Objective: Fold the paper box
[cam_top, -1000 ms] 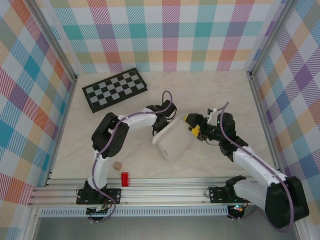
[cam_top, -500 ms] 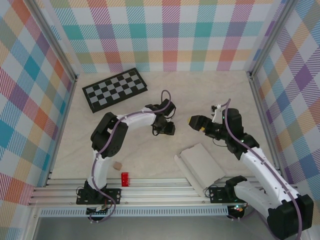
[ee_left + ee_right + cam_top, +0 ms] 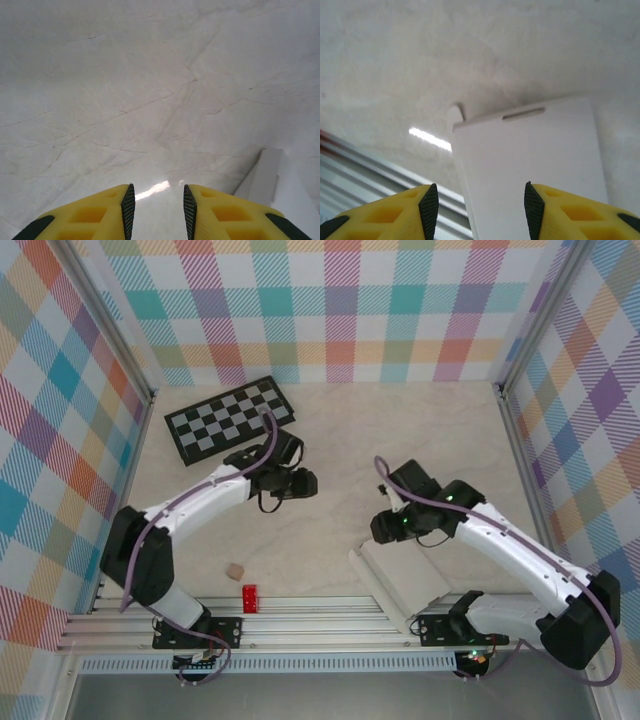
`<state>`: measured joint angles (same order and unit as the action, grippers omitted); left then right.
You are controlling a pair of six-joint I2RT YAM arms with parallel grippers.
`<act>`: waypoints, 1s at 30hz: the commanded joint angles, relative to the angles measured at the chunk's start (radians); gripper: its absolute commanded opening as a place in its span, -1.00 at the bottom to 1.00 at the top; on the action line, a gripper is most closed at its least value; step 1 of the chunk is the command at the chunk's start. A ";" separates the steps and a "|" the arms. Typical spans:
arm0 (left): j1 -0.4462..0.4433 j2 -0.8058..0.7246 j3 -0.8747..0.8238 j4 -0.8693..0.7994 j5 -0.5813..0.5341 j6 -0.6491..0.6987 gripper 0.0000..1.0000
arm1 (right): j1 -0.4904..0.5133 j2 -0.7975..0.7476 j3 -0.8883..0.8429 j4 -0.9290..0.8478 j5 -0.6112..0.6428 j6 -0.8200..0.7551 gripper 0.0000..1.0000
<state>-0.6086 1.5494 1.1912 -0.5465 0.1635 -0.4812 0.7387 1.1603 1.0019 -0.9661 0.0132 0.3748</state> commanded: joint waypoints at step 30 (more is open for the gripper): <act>-0.006 -0.208 -0.351 0.188 0.066 -0.246 -0.23 | 0.087 0.395 0.019 0.366 0.097 0.280 0.09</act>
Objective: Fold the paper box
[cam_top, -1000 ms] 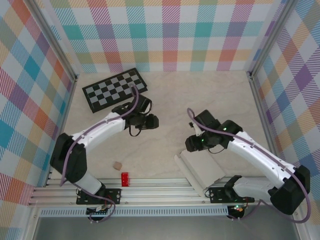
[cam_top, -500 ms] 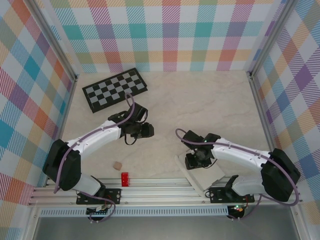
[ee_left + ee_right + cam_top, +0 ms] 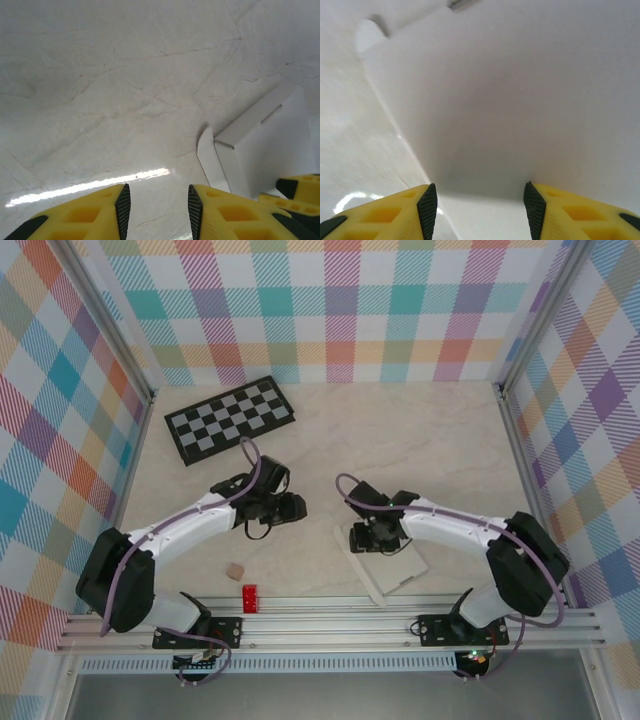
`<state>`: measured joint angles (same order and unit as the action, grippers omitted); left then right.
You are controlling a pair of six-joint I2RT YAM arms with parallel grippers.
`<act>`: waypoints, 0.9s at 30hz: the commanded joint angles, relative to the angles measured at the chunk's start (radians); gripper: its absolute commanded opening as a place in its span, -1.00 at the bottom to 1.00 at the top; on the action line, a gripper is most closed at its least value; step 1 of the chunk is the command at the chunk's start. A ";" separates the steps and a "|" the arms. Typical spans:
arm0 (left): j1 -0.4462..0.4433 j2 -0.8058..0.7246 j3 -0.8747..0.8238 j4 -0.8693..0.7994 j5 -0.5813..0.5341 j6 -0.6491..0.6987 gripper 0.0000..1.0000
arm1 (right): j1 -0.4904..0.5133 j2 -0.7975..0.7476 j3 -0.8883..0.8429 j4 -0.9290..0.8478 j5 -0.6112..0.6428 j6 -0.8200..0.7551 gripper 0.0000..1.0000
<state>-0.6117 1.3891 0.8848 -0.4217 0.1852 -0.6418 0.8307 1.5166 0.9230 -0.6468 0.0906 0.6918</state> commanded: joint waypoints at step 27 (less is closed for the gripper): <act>-0.340 0.027 -0.243 0.462 -0.068 -0.581 0.37 | -0.493 -0.173 -0.145 0.029 -0.440 -0.279 1.00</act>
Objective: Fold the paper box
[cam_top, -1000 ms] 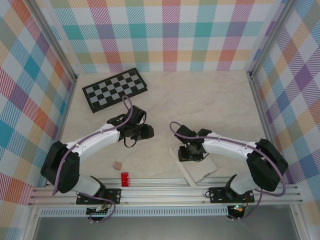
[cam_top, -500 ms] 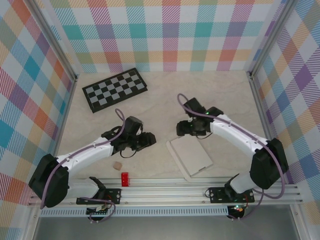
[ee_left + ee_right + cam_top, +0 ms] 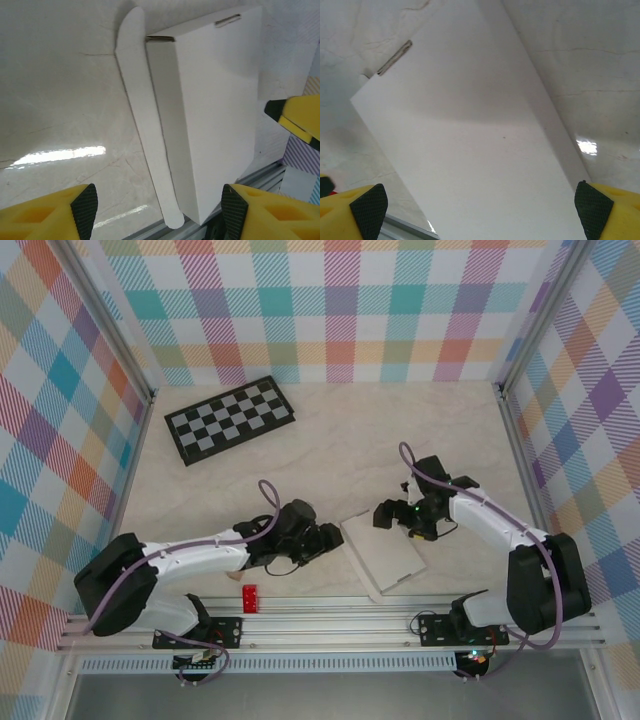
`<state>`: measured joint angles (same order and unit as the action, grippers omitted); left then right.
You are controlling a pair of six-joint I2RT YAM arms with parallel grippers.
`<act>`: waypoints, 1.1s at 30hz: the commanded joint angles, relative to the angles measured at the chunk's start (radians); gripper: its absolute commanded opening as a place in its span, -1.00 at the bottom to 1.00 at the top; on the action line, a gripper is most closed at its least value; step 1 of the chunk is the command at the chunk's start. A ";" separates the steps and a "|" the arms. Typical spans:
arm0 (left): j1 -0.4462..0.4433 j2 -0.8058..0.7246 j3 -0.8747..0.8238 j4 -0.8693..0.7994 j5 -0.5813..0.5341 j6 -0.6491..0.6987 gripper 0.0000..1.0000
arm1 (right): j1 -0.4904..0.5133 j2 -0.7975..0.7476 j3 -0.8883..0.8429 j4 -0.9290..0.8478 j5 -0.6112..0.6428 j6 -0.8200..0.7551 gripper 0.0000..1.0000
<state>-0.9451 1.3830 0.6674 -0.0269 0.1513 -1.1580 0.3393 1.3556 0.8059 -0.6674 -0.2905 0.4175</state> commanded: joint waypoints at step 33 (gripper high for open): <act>-0.028 0.117 0.015 0.005 -0.069 -0.069 0.25 | 0.096 -0.170 -0.135 -0.051 0.107 0.084 0.68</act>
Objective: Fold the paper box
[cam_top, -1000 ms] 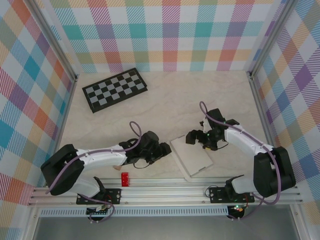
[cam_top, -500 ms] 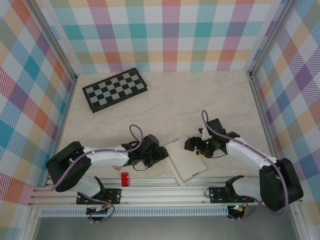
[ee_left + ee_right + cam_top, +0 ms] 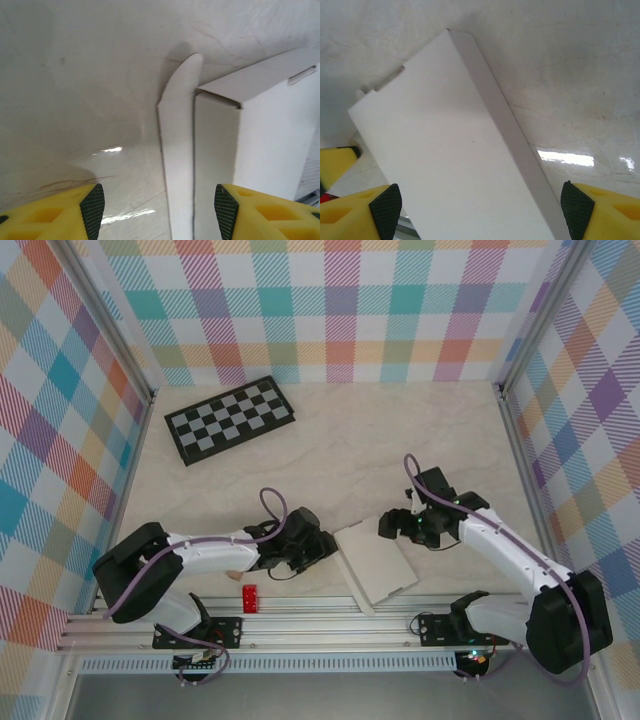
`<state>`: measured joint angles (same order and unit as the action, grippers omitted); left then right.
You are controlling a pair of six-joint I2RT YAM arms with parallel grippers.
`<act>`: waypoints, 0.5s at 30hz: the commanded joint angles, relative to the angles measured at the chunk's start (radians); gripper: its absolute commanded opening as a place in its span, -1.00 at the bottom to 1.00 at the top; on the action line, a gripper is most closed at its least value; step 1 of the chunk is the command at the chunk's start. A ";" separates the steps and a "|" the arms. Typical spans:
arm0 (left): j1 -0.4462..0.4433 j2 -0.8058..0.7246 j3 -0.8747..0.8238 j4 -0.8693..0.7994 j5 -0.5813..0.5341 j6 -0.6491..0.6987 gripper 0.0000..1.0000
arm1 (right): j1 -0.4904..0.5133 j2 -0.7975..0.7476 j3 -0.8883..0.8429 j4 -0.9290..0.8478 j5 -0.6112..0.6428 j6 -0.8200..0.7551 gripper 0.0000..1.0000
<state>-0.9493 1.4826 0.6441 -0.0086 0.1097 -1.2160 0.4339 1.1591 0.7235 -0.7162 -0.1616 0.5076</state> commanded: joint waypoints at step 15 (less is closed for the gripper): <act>-0.053 0.156 0.076 0.142 0.007 -0.023 0.05 | 0.031 0.044 -0.275 0.331 -0.282 0.249 0.31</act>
<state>-0.9798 1.5631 0.6861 -0.0006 0.0978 -1.2438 0.4469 1.1896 0.4847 -0.5106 -0.3408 0.6628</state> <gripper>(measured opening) 0.532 0.657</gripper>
